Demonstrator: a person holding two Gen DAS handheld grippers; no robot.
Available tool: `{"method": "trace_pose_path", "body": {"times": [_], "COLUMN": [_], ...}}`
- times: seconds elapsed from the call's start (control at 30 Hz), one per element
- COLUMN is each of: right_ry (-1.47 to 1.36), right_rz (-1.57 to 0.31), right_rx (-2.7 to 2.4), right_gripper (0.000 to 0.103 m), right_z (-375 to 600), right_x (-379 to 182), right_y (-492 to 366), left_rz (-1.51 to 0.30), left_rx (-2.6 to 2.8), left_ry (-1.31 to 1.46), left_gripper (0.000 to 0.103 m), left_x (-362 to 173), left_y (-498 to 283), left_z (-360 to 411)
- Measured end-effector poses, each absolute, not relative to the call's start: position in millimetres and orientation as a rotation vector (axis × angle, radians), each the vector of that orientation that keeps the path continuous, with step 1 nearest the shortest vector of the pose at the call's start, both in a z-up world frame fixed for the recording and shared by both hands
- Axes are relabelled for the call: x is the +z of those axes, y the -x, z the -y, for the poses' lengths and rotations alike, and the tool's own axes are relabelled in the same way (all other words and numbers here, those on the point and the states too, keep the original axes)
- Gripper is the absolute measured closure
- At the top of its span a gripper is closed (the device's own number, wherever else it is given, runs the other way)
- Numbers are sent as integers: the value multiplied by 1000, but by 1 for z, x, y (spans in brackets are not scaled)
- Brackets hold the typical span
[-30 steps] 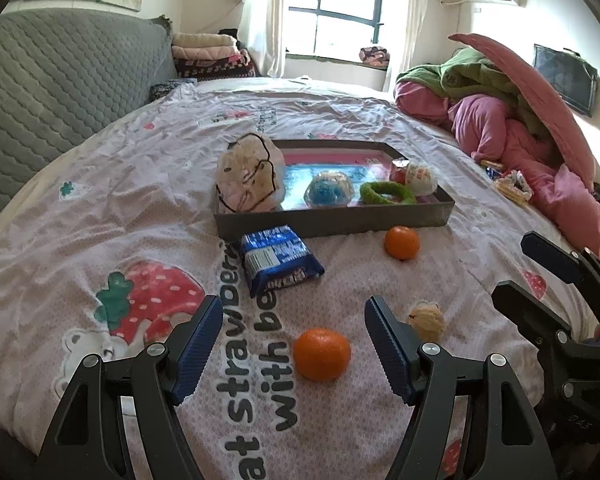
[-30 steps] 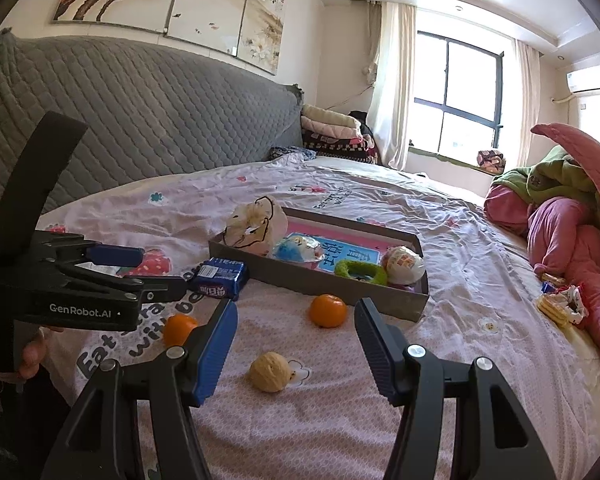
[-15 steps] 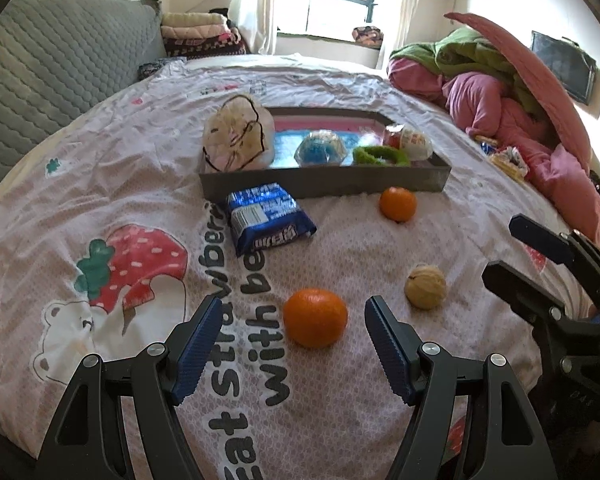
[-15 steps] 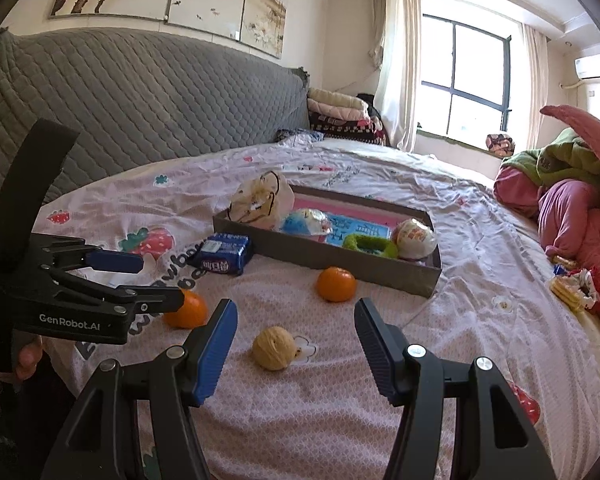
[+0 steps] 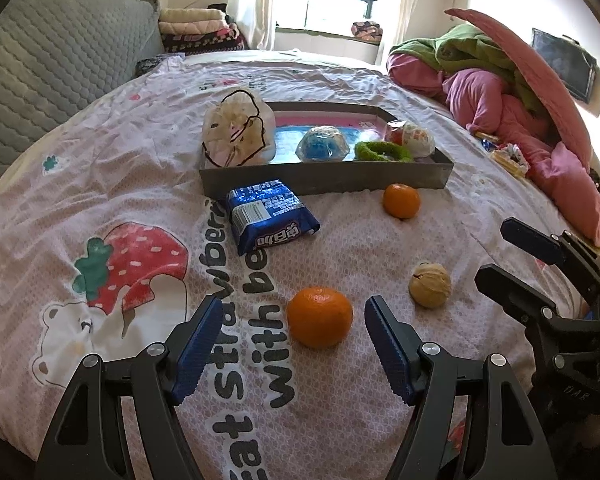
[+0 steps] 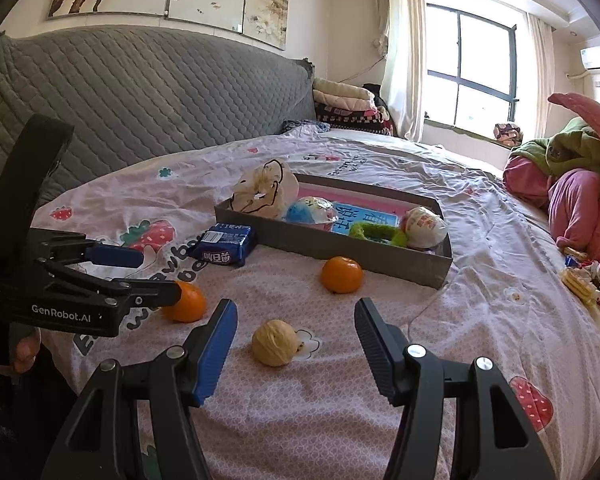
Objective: Organize objects
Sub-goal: 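Move the left tool to the orange while the right tool approaches the walnut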
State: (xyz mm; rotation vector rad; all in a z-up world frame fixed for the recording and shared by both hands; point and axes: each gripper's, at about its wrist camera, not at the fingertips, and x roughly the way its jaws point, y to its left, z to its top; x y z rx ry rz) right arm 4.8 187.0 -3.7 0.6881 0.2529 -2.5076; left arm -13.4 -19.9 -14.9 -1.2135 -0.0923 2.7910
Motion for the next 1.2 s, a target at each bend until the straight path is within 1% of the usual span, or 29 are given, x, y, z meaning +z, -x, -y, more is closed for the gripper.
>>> {"method": "trace_pose_path", "body": {"times": [0.23, 0.67, 0.83, 1.03, 1.13, 1.2], "right_ry": [-695, -745, -787, -793, -802, -805], "right_rz": [-230, -307, -294, -301, -310, -321], "right_rx": [-2496, -2473, -2475, -2460, -2450, -2442], "right_gripper": [42, 42, 44, 50, 54, 59], "right_z": [-186, -170, -170, -167, -165, -163], "right_x": [-8, -28, -36, -39, -42, -44], "right_y": [-4, 4, 11, 12, 14, 14], "left_rz": [103, 121, 148, 146, 141, 141], "left_rx": [2795, 2788, 2783, 2784, 2780, 2778], "left_ry": [1208, 1240, 1236, 1230, 1233, 1228], "left_gripper": [28, 28, 28, 28, 28, 28], "left_x": [-18, -38, -42, -44, -46, -47], "left_y": [12, 20, 22, 22, 22, 23], "left_z": [17, 17, 20, 18, 17, 16]}}
